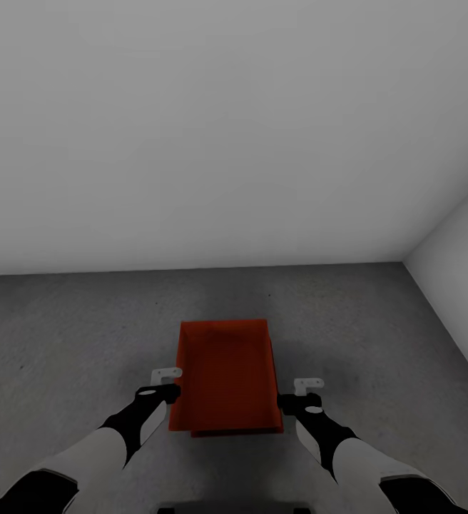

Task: Move the two storage containers from the living room to the garage. In the garage, place one container on the floor and stack the other container on top of it (either order is fine).

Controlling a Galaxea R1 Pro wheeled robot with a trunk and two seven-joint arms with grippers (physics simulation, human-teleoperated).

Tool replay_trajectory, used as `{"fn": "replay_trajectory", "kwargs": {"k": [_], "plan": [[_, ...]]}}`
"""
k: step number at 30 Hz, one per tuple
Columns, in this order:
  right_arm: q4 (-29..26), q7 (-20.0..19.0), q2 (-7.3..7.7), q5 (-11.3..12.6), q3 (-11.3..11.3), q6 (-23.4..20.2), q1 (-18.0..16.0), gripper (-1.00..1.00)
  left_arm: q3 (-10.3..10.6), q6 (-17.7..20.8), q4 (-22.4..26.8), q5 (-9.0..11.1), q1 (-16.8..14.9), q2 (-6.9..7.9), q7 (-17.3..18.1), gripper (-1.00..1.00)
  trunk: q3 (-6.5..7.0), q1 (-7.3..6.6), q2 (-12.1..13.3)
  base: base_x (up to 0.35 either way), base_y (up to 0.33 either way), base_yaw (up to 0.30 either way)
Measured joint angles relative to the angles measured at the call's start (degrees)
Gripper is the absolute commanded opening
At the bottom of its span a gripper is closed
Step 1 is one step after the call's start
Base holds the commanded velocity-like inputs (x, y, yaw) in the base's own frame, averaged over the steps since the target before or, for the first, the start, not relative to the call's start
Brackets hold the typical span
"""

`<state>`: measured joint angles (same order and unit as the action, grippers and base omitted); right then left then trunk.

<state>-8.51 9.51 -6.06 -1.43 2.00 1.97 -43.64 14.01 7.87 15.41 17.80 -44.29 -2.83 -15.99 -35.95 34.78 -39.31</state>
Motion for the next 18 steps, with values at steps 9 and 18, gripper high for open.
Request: {"fn": "replay_trajectory", "kwargs": {"k": [9, 18], "plan": [[0.0, 0.0, 0.0, 0.0, 0.0, -0.1, 0.0, 1.0, -0.1, 0.3, -0.1, 0.1, 0.0, -0.1, 0.0, 1.0, 0.0, 0.03, 0.0, -0.264, 0.0, 0.0], [0.0, -0.1, 0.0, 0.0, 0.0, -0.1, 0.0, 1.0, -0.1, 0.5, -0.2, 0.1, 0.0, -0.14, 0.0, 1.0, 0.0, 0.04, 0.0, -0.34, 0.0, 0.0]]}}
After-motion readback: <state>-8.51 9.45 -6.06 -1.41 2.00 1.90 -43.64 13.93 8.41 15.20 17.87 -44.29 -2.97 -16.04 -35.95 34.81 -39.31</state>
